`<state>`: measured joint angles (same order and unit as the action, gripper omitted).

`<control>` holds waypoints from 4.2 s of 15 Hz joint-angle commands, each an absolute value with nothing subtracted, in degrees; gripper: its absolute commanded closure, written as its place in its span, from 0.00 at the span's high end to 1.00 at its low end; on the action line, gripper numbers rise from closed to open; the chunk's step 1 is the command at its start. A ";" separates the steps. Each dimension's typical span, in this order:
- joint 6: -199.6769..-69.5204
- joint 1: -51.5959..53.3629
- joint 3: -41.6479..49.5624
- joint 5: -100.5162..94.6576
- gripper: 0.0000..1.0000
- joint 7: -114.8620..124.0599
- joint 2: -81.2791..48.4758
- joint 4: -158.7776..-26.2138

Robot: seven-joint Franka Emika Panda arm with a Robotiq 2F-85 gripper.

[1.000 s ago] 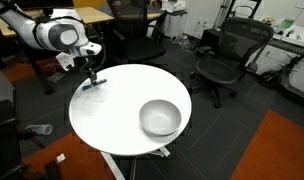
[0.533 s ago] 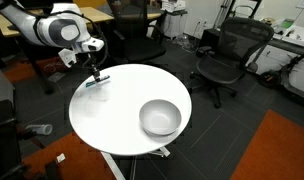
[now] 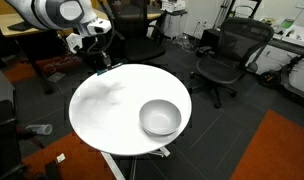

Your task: Put the marker into the bowl.

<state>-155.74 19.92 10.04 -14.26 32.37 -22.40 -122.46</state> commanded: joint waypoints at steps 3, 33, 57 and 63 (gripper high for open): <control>-149.93 17.62 12.29 -15.55 0.04 37.20 -18.09 -120.51; -139.71 -4.74 12.99 -4.17 0.04 35.64 -26.29 -106.11; -147.80 -3.66 13.63 -0.74 1.00 33.10 -24.32 -110.70; -142.30 -4.13 10.49 -0.50 1.00 19.62 -11.59 -118.02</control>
